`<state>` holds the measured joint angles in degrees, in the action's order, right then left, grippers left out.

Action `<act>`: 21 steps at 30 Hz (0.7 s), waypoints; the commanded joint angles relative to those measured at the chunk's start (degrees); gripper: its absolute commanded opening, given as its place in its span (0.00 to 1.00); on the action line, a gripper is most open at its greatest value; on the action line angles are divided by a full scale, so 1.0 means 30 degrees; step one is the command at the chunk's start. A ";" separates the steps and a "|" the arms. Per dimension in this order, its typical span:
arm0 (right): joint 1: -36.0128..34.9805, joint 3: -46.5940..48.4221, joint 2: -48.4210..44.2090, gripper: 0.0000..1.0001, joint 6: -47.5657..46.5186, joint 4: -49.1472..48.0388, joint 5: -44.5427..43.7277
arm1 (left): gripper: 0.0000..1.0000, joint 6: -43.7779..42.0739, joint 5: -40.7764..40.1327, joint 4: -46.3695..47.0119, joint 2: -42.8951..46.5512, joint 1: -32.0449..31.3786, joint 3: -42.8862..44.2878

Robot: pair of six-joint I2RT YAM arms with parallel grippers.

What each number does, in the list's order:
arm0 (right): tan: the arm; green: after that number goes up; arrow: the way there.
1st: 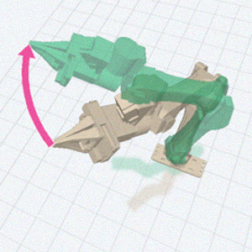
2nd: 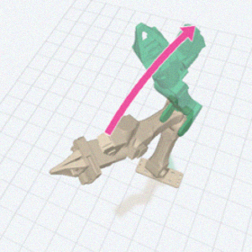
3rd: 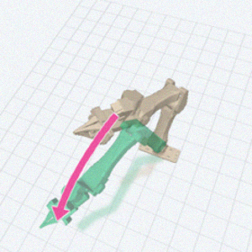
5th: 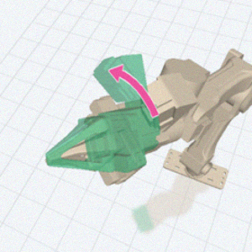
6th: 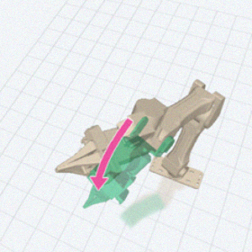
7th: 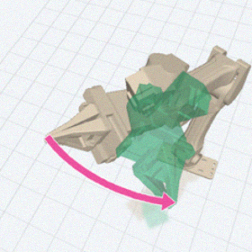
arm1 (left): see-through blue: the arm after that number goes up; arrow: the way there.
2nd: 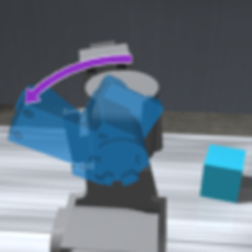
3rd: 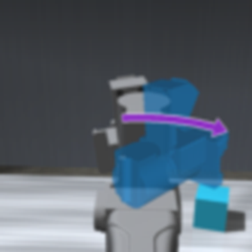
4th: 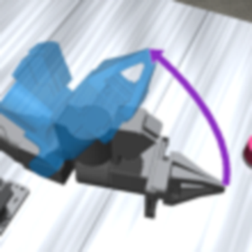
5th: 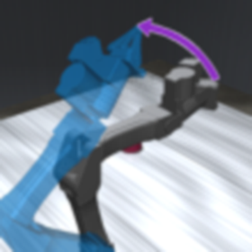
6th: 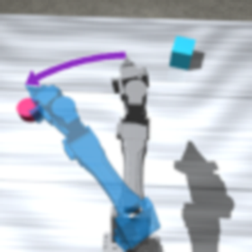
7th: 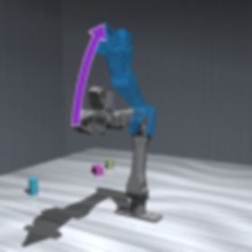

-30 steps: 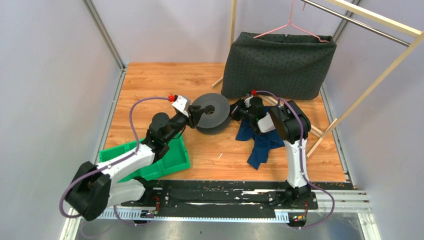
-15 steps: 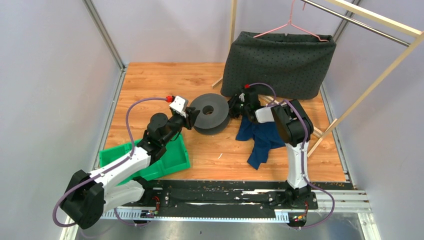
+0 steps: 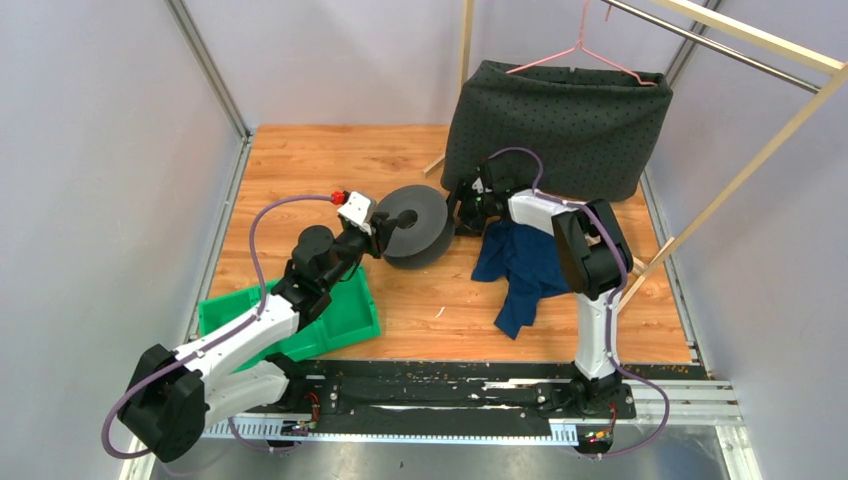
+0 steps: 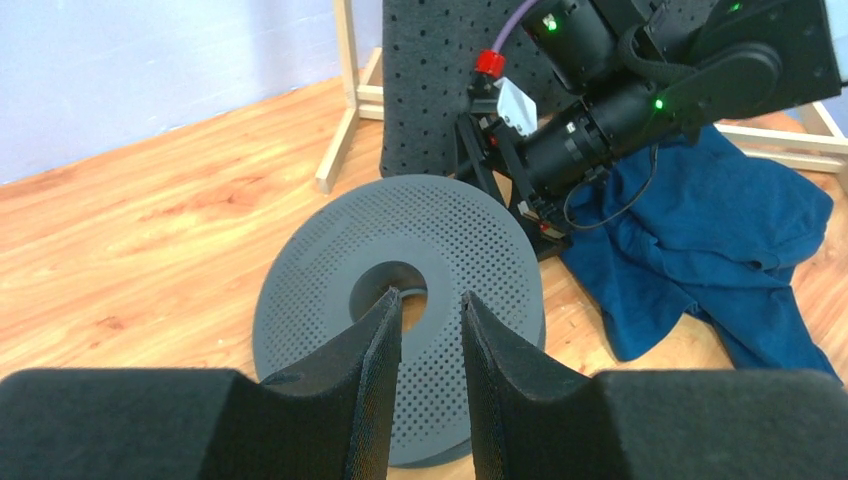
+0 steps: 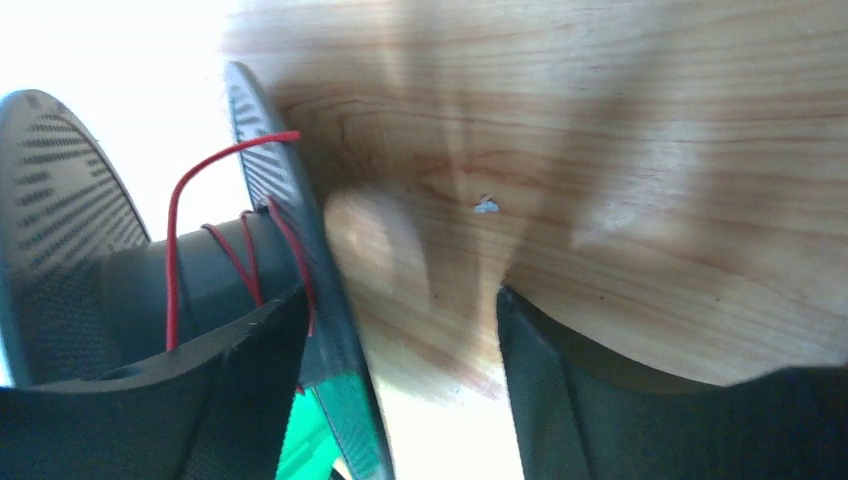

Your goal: Wrap the cables

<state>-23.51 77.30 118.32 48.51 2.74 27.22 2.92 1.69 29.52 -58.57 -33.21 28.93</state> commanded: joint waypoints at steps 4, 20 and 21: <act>-0.0198 0.1712 0.0027 0.83 -0.3049 0.6702 -0.2003 | 0.33 -0.0497 -0.0529 -0.0113 0.0440 -0.0035 0.0303; -0.0176 0.2689 -0.2686 0.83 -0.5774 1.0335 -0.4416 | 0.34 -0.0628 -0.2213 -0.0807 0.0460 -0.0053 0.1711; -0.0168 0.2778 -0.3092 0.83 -0.5965 1.0621 -0.4614 | 0.38 -0.0384 -0.2624 -0.1203 0.0520 -0.0043 0.2034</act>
<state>-23.53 83.46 114.32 34.24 28.53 16.78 1.50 -2.04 27.75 -57.91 -33.21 31.57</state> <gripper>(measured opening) 0.830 0.335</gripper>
